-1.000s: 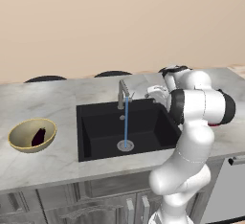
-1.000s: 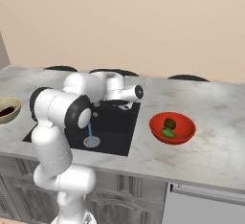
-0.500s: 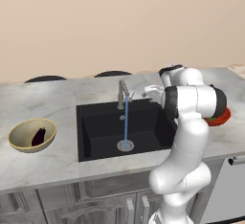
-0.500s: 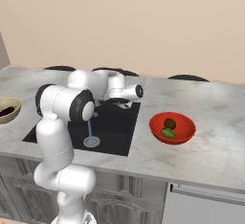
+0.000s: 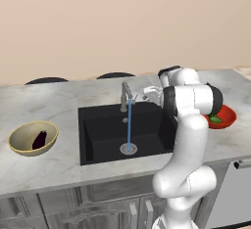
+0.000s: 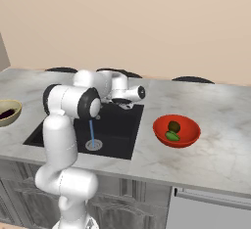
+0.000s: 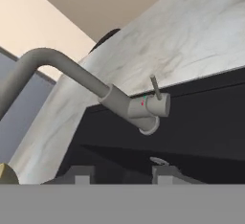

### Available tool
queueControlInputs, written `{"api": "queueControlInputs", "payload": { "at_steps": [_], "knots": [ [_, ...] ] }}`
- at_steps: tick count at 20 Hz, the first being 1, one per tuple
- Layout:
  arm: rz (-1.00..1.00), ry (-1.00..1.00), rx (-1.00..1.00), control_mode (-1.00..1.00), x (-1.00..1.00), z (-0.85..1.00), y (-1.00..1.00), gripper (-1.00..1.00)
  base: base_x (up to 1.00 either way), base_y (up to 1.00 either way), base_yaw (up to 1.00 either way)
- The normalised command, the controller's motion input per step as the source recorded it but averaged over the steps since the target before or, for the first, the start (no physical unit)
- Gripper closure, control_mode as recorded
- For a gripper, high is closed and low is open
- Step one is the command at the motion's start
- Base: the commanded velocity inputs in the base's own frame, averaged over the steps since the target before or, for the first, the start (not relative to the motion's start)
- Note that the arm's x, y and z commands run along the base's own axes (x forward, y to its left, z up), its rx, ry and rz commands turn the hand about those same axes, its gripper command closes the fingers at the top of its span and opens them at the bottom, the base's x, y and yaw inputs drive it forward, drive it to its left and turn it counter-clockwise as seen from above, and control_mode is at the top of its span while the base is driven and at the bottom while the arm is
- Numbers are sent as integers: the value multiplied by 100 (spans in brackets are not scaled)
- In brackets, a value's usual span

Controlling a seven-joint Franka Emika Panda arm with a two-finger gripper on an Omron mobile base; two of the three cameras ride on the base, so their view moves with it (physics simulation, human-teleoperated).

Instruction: Pick the avocados from the sink and place them in one bowl. Place the eggplant in the other bowl. Then turn off the sink faucet.

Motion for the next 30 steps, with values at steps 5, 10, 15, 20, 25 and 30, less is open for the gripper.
{"api": "queueControlInputs", "payload": {
  "at_steps": [5,10,15,20,25,30],
  "knots": [
    [4,0,5,-100,30,-19,0,100,0,0,0],
    [4,0,5,-100,34,-17,0,100,0,0,0],
    [5,0,4,-100,37,-16,0,100,0,0,0],
    [4,0,2,-100,29,-15,0,100,0,0,0],
    [3,0,1,-100,29,-16,0,100,0,0,0],
    [3,0,0,-100,22,-15,0,100,0,0,0]
  ]
}}
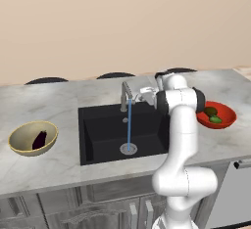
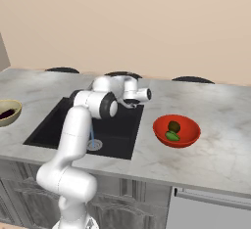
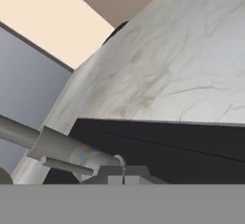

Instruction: Pick the avocados from the sink and place them in one bowl. Place the eggplant in the other bowl. Then turn off the sink faucet.

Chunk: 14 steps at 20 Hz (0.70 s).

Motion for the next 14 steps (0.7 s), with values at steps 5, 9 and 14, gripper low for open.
{"api": "queueControlInputs", "payload": {
  "at_steps": [5,9,14],
  "knots": [
    [2,0,1,-100,14,-3,1,100,0,0,0],
    [1,0,1,-100,18,-1,8,100,0,0,0],
    [0,0,0,-100,13,-14,16,100,0,0,0]
  ]
}}
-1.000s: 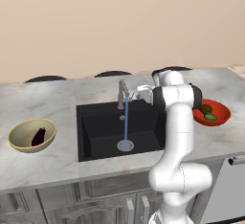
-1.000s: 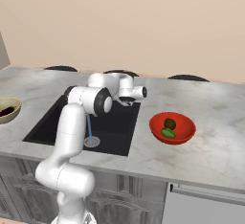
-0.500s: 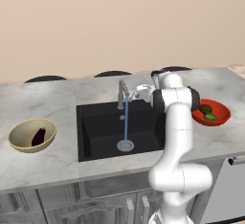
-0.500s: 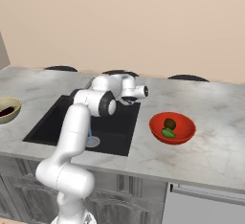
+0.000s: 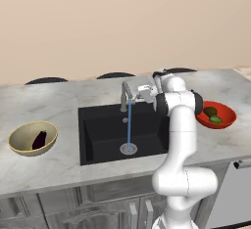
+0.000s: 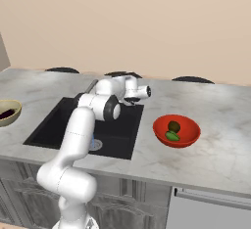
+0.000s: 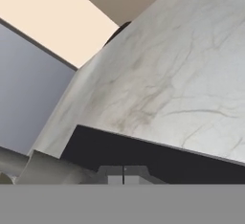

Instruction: Pick the avocados from the sink and place them in one bowl. Place the eggplant in the other bowl. Then turn off the sink faucet.

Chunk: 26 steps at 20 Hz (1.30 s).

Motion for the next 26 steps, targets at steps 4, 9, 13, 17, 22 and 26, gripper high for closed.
{"api": "queueControlInputs", "payload": {
  "at_steps": [4,9,13,17,22,26],
  "knots": [
    [0,0,0,-100,1,-20,24,100,0,0,0],
    [0,0,0,-100,0,-23,25,100,0,0,0],
    [0,0,0,-100,0,-23,28,100,0,0,0],
    [0,0,0,-100,0,-20,29,100,0,0,0],
    [0,0,0,-100,0,-15,28,100,0,0,0],
    [0,0,0,-100,0,-18,49,100,0,0,0]
  ]
}}
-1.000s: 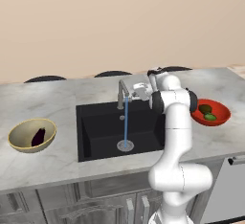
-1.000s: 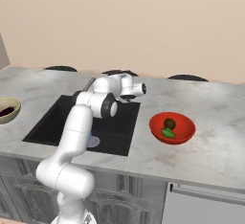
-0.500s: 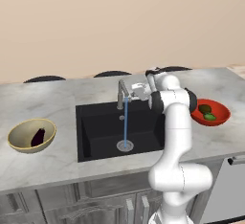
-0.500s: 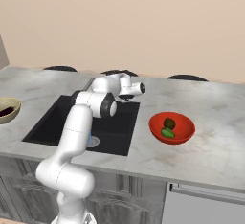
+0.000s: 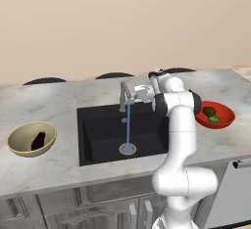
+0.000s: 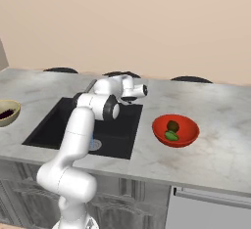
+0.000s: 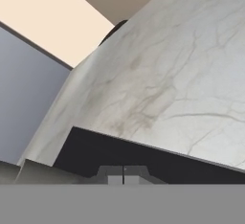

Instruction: Pick the avocados from the sink and place them in one bowl. Place the eggplant in the other bowl. Then turn off the sink faucet.

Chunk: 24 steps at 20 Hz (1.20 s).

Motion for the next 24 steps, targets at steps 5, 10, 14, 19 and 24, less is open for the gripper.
{"api": "queueControlInputs", "payload": {
  "at_steps": [5,10,14,19,24],
  "knots": [
    [0,0,0,-100,0,-18,69,100,0,0,0],
    [0,0,0,-100,0,-22,81,100,0,0,0],
    [0,0,0,-100,0,-22,85,100,0,0,0],
    [0,2,0,-100,0,-27,84,100,0,0,0],
    [0,3,0,-100,3,-34,75,100,0,0,0]
  ]
}}
